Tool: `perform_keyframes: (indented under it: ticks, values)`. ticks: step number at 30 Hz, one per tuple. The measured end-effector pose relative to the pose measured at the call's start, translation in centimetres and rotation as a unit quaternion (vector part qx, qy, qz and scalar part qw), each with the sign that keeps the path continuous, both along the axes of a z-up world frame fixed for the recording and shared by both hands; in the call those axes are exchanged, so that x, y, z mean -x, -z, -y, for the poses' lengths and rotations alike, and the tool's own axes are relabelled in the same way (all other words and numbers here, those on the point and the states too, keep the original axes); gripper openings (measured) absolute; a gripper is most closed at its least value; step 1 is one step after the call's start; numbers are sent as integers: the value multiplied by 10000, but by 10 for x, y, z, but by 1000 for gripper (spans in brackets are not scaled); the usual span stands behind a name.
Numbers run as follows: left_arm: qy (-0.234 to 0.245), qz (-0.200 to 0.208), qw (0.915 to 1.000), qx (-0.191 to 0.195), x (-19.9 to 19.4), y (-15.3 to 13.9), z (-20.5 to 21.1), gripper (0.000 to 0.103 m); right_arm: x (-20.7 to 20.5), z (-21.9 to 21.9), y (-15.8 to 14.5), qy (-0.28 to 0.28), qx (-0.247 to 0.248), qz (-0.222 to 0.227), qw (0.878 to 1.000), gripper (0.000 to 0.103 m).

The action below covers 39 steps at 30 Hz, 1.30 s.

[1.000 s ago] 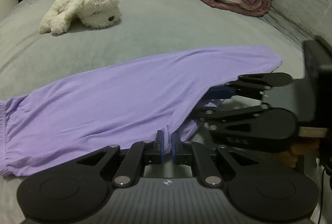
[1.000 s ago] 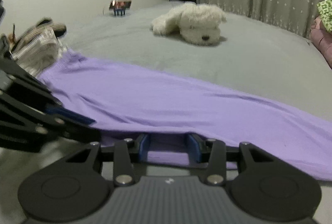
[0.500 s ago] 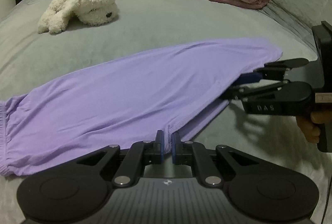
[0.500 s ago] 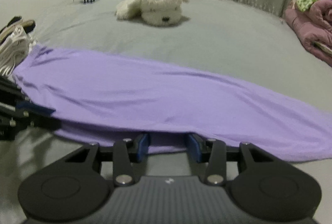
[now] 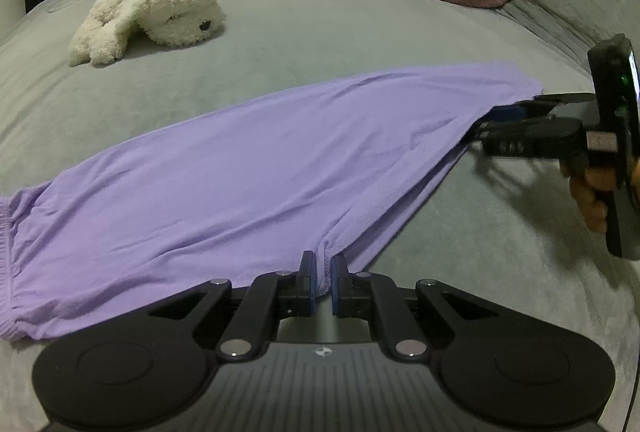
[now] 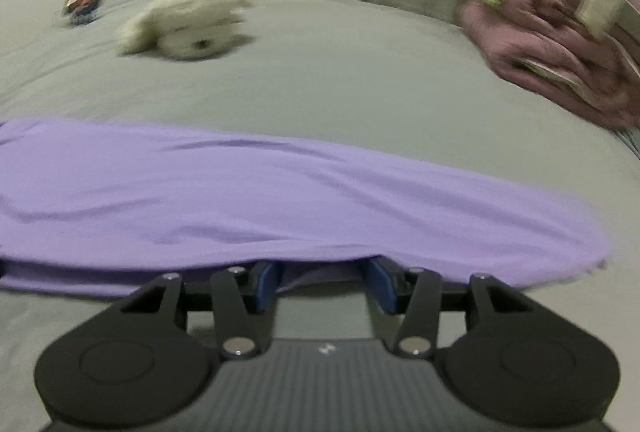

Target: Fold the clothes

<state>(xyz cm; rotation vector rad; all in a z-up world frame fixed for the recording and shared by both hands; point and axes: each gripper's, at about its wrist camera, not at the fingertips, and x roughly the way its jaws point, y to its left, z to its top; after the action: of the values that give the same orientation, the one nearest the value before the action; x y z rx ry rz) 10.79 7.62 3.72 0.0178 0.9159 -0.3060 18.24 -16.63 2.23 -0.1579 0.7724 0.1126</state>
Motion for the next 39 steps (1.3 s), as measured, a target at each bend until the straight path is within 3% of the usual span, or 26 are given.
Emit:
perform_keyframes:
  ticks: [5, 8, 14, 19, 25, 35, 39]
  values:
    - [18, -2, 10000, -5, 0, 0, 0, 7, -12, 20, 2, 427, -184, -12, 9989, 51]
    - [12, -15, 10000, -1, 0, 0, 0, 7, -14, 26, 4, 786, 116, -2, 9968, 50]
    - [-8, -25, 10000, 14, -2, 0, 0, 7, -11, 51, 2, 1085, -350, -173, 9933, 50]
    - [-30, -34, 10000, 46, -1, 0, 0, 7, -20, 74, -1, 1426, -1043, -300, 9838, 50]
    - [-27, -36, 10000, 47, -1, 0, -1, 7, -33, 80, 1, 1447, -655, -208, 9871, 50]
    - [-7, -38, 10000, 35, -1, 0, -2, 7, -9, 79, 5, 1016, 17, -128, 9947, 50]
    - [-10, -32, 10000, 35, -1, 1, -2, 7, -5, 94, 1, 1316, -145, -153, 9911, 51]
